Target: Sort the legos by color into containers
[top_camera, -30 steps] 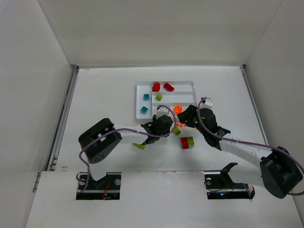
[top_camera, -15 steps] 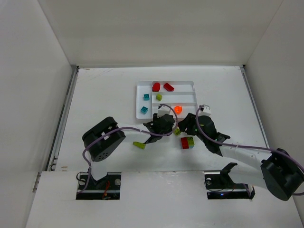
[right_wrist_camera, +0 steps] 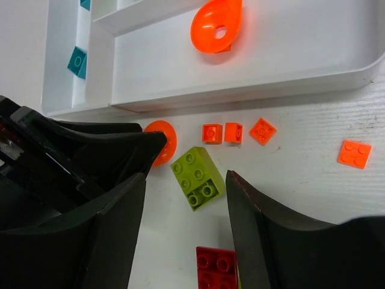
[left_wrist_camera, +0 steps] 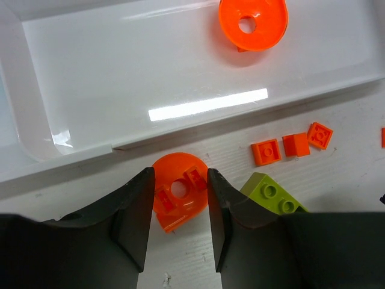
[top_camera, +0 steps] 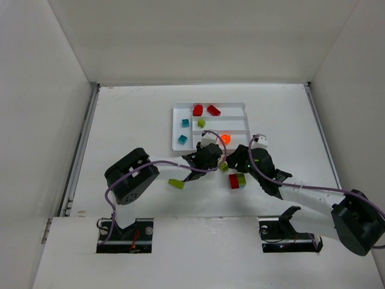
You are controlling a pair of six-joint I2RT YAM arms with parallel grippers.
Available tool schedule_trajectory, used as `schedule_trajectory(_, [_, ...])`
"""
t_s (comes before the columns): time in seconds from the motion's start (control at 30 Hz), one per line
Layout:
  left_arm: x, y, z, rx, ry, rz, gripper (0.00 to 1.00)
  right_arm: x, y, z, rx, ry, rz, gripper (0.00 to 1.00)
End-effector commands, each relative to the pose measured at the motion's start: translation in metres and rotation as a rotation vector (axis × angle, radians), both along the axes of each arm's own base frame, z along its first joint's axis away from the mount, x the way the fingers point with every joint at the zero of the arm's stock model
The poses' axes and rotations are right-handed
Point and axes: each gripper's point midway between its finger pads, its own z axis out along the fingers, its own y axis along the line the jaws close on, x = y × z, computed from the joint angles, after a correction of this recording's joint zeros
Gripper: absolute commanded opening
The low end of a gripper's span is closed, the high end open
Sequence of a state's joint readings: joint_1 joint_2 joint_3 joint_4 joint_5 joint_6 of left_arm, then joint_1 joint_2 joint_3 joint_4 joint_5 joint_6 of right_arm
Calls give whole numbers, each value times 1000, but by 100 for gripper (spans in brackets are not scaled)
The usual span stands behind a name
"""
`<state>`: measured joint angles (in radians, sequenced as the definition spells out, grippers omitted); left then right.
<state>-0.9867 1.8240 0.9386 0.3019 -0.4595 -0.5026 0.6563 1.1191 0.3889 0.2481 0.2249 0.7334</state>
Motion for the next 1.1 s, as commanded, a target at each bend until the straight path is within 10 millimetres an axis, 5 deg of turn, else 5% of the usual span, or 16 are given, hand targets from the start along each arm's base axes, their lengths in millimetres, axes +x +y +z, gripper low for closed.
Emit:
schedule_trajectory(0.0, [6,-5,10,-8,-31,4,29,5,5,17,38,-62,-2,62])
schedule_trajectory(0.27, [1,0,24,-18,-40,-1,20,4,5,25,52,-78,3,62])
schedule_trajectory(0.6, [-7,-4,92,-105,-115,-36,20,2,4,28,55,-88,4,62])
schedule_trajectory(0.77, [24,-3,112,-116,-159,-4,22,2,3,29,56,-92,2,62])
schedule_trajectory(1.07, [87,-1,88,-100,-118,39,27,5,2,23,12,-67,1,62])
